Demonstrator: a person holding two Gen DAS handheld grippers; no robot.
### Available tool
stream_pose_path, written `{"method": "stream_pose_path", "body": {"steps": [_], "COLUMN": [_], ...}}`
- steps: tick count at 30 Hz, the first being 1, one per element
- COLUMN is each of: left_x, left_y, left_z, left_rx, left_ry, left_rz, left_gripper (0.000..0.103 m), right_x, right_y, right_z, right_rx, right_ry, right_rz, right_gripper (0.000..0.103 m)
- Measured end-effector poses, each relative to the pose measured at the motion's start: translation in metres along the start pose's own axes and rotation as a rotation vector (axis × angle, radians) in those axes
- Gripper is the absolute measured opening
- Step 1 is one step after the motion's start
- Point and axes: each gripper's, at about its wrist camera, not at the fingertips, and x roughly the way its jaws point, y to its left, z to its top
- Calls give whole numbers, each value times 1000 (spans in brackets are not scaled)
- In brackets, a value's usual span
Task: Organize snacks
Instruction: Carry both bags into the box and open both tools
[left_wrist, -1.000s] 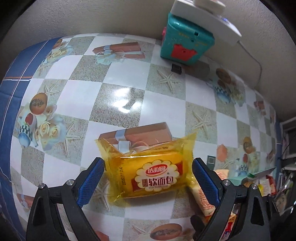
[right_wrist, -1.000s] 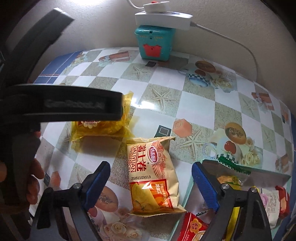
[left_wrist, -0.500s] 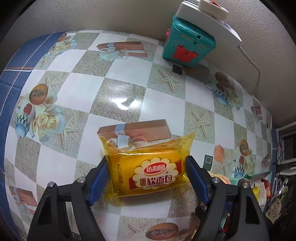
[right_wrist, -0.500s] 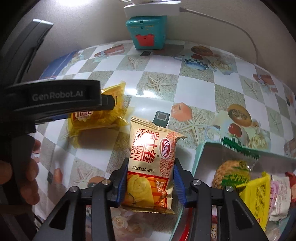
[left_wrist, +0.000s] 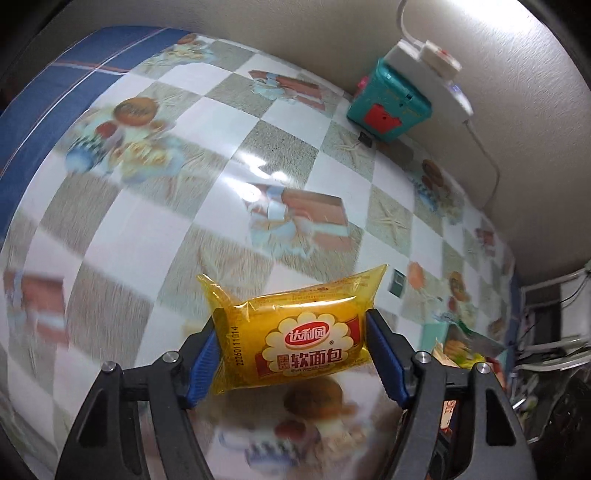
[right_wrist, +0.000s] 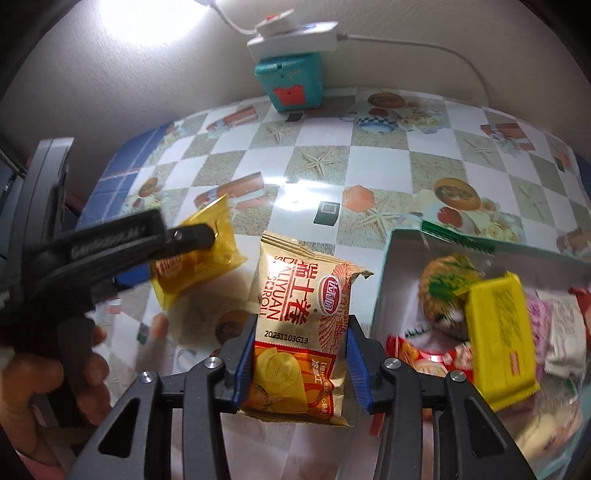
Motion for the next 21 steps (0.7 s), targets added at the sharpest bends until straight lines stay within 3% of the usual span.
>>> {"method": "stream_pose_path", "body": {"steps": [4, 9, 13, 17, 21], "left_x": [-26, -46, -45, -32, -15], "left_y": [-13, -63, -118, -159, -184], "left_z": [-25, -58, -91, -117, -133], "left_rx": [-12, 102, 243, 342, 380], "left_ry": [-29, -45, -6, 52, 110], "left_rz": [-52, -91, -135, -156, -176], "left_gripper": [74, 75, 75, 75, 75], "right_x": [-34, -79, -99, -109, -109], "right_y": [-13, -62, -103, -147, -172], "right_z": [-11, -29, -42, -55, -61], "right_rx": [24, 128, 215, 313, 373], "right_ry": [-58, -124, -130, -127, -124], "right_rz": [-44, -163, -249, -264, -264], "right_gripper": [47, 47, 47, 47, 47]}}
